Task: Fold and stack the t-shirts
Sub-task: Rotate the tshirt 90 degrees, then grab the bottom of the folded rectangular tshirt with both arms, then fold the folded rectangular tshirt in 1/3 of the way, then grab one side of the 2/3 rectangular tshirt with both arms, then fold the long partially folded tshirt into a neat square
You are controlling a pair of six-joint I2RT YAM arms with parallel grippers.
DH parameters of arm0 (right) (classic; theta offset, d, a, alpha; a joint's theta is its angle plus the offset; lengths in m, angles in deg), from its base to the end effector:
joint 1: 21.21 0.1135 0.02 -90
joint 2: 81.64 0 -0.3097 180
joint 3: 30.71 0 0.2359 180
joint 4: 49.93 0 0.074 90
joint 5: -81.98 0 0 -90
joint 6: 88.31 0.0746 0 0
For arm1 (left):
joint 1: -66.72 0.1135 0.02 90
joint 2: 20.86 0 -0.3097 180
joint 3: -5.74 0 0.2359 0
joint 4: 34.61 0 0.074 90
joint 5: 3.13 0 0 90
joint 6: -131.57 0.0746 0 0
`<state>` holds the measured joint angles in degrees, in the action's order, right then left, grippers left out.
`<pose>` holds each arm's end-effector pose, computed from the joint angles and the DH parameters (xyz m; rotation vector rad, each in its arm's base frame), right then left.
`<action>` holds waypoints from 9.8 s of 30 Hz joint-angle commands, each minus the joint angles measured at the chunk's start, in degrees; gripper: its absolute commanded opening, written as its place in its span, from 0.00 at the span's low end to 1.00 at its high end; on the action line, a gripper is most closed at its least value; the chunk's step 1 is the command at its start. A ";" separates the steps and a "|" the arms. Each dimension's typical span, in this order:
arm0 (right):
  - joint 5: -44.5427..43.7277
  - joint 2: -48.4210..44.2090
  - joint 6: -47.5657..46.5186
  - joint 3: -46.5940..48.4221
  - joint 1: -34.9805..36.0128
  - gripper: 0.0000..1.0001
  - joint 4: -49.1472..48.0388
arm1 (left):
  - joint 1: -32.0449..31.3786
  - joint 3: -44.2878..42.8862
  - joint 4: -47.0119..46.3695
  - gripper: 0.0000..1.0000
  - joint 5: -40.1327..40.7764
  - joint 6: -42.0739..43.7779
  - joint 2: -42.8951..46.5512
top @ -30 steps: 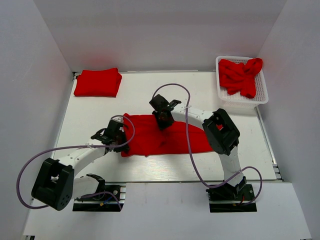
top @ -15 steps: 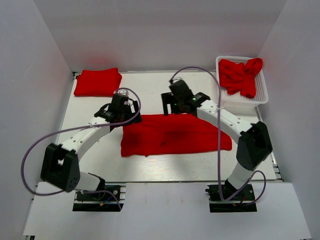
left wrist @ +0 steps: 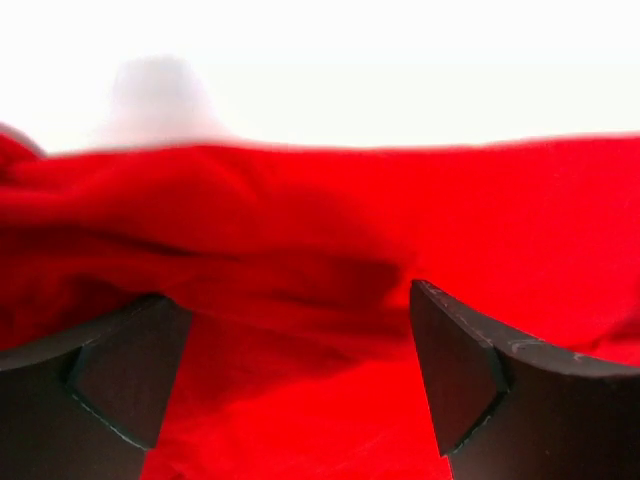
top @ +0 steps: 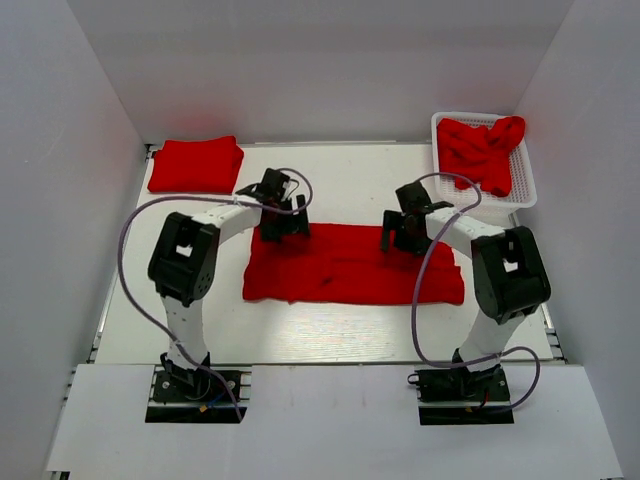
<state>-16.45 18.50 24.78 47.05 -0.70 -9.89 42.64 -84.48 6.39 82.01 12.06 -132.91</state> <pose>0.3420 0.1163 0.1975 0.1072 2.6391 0.0600 0.3836 -0.1784 0.1809 -0.1013 2.7263 -0.4005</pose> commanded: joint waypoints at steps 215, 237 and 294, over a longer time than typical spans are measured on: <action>15.46 -6.80 0.55 -2.29 3.57 0.90 -12.99 | 5.37 14.04 -5.95 1.00 2.05 5.70 18.45; 22.66 3.58 7.23 -3.95 5.42 0.59 -17.83 | 1.40 20.63 -12.11 0.60 -1.63 5.18 9.83; 13.43 -9.01 1.43 13.07 4.19 0.00 -4.82 | -0.63 3.60 2.75 0.00 16.29 -7.05 27.42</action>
<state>-3.09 6.56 28.25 55.58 5.22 -13.54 40.09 -77.03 11.04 94.90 3.71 -105.58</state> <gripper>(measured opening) 0.012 0.025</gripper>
